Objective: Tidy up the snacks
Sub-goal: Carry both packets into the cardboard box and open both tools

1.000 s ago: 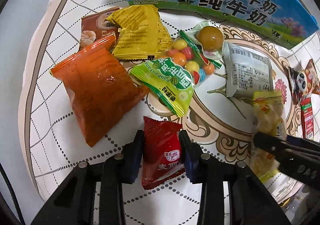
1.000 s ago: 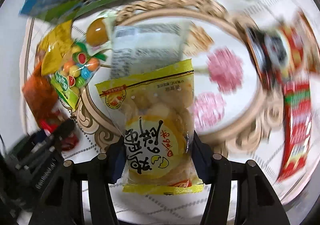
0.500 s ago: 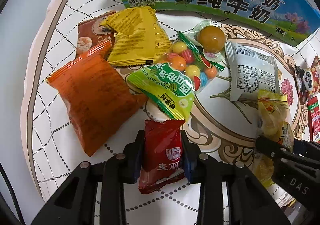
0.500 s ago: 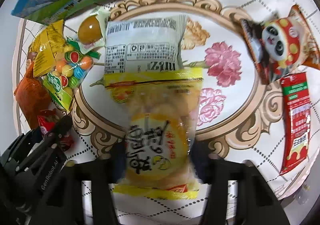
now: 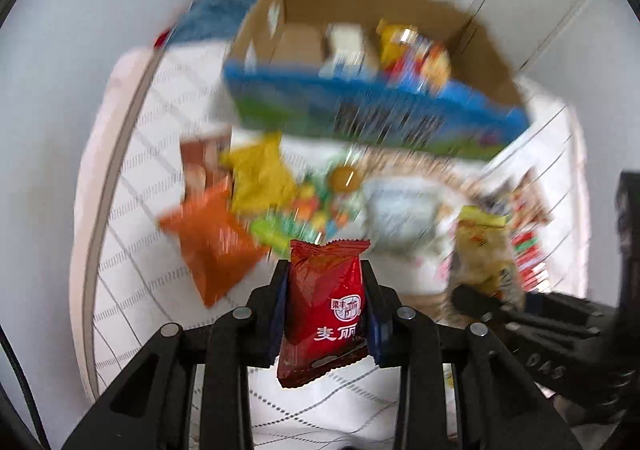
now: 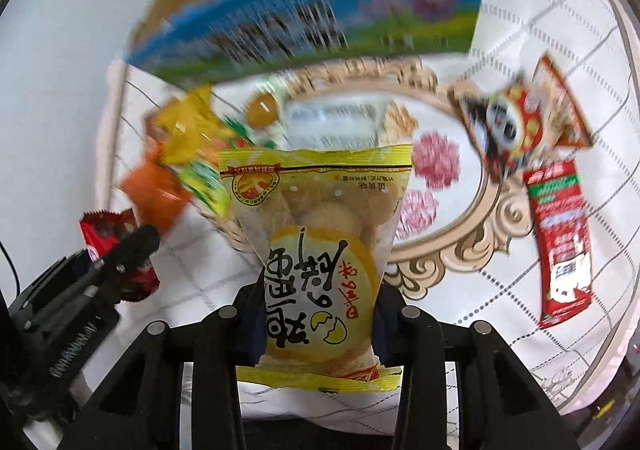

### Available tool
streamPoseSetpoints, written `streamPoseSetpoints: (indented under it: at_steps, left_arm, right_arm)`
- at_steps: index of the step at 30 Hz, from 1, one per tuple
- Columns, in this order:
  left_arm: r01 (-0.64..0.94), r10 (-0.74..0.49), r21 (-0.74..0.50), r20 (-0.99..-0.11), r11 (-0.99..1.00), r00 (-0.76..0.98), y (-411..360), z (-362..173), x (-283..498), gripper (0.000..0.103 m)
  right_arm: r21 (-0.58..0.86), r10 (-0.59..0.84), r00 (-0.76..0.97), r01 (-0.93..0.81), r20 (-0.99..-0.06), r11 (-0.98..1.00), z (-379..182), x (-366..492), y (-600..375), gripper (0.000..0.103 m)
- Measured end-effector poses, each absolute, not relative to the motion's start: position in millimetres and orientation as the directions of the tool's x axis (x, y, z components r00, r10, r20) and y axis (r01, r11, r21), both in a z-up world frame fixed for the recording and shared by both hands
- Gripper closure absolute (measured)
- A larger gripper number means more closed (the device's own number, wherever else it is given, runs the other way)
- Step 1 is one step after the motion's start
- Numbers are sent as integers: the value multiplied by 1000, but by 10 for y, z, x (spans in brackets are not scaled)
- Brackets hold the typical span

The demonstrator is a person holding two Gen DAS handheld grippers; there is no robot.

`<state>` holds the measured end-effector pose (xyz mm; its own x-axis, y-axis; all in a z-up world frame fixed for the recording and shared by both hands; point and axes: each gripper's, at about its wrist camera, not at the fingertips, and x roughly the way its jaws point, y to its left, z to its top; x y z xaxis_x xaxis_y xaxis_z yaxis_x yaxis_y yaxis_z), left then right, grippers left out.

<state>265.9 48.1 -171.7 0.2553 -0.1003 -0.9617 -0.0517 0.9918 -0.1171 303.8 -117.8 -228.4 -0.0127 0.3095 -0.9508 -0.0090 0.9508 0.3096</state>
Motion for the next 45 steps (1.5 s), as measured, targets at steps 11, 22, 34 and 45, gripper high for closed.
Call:
streamPoseSetpoints:
  at_steps: [11,22,34,45]
  left_arm:
    - [-3,-144,-154,-935,988,323,546,-1069,4145,73]
    - [-43,-167,-173,-979,984,117,711,-1826,5312,73]
    - [-80,-203,-193,-969,978,-143,725,-2784,5370,71]
    - [-47,-142,-139,-986,989,-84,640,-2627,5271,29]
  right_arm:
    - [337,336,187,-28,-923,941,-1264,4221,-1158,61]
    - [264,261,117,10,-958,965,-1887,5285,-814,61]
    - [286,287,-41,29,-957,958,-2696,5399,-603,61]
    - [253,246,-136,-40,-960,967,-2761,5397,-527,5]
